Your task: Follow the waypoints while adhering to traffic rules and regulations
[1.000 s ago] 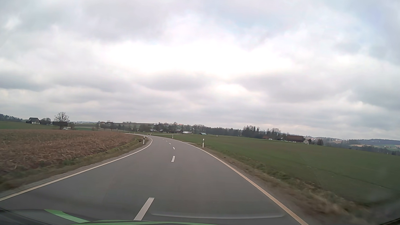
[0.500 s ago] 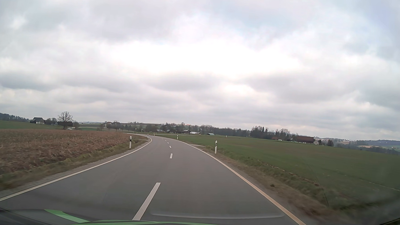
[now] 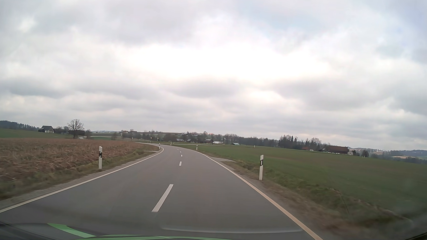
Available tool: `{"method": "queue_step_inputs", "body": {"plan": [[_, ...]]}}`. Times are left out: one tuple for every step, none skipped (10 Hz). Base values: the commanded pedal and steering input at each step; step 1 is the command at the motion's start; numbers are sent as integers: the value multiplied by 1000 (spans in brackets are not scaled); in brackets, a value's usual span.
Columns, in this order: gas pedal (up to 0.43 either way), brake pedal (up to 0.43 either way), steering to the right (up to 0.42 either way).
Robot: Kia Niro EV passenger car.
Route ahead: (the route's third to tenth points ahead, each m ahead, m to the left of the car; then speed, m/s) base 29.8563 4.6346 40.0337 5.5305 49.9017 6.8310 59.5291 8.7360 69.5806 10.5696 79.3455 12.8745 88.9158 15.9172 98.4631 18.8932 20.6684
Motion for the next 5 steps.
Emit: {"method": "queue_step_inputs", "body": {"plan": [[189, 0, -20], [189, 0, -20], [189, 0, -20], [189, 0, -20], [189, 0, -20]]}}
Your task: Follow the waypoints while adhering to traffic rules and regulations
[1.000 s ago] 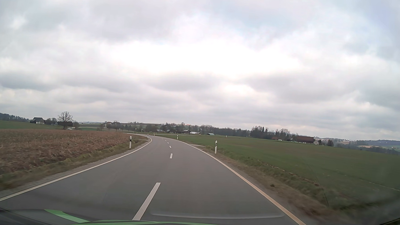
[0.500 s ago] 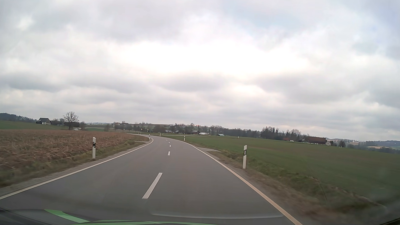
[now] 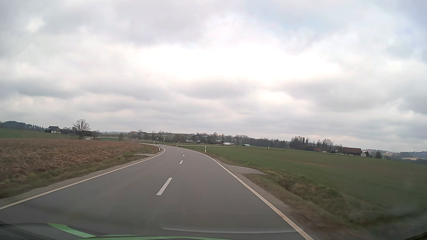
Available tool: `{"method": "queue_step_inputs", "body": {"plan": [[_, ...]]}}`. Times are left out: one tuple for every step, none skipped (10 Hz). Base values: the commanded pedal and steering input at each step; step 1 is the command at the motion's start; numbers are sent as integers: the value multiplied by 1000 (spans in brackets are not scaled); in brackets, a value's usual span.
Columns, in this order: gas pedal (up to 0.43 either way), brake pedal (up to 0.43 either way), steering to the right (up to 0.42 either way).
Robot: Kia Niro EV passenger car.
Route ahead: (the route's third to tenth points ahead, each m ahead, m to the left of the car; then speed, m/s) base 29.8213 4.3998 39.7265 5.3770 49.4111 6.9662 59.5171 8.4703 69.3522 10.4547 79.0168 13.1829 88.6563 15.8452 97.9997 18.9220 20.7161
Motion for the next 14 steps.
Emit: {"method": "queue_step_inputs", "body": {"plan": [[189, 0, -20], [189, 0, -20], [189, 0, -20], [189, 0, -20], [189, 0, -19], [189, 0, -17], [189, 0, -17], [189, 0, -16], [189, 0, -16], [189, 0, -16], [189, 0, -16], [197, 0, -16], [197, 0, -16], [197, 0, -17]]}}
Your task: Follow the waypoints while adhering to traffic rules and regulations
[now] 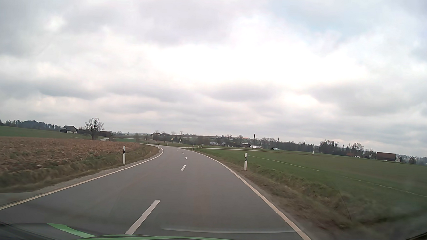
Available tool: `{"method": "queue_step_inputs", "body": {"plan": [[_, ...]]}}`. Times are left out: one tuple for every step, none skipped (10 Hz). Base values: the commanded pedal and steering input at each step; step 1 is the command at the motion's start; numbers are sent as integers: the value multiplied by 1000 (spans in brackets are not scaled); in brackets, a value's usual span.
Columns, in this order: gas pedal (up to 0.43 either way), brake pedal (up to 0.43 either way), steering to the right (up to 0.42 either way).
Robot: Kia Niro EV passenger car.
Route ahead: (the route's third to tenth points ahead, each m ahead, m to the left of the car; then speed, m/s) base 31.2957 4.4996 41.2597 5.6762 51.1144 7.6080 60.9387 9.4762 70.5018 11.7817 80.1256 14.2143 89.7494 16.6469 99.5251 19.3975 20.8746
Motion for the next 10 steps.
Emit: {"method": "queue_step_inputs", "body": {"plan": [[197, 0, -19], [197, 0, -19], [197, 0, -19], [197, 0, -19], [197, 0, -19], [197, 0, -19], [197, 0, -19], [197, 0, -19], [197, 0, -19], [197, 0, -19]]}}
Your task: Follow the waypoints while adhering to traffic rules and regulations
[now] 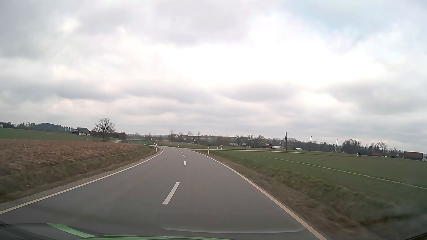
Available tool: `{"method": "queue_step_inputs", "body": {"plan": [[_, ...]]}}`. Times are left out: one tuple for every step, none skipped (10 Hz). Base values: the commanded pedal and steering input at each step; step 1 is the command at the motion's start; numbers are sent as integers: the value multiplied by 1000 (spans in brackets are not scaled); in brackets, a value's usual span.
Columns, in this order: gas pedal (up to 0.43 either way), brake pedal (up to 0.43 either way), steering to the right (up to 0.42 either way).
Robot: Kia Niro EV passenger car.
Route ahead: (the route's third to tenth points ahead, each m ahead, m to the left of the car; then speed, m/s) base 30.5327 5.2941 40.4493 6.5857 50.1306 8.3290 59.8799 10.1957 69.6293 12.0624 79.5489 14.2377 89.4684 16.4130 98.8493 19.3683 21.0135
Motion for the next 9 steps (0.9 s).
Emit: {"method": "queue_step_inputs", "body": {"plan": [[197, 0, -19], [197, 0, -19], [197, 0, -19], [197, 0, -19], [197, 0, -19], [197, 0, -20], [197, 0, -20], [197, 0, -20], [197, 0, -20]]}}
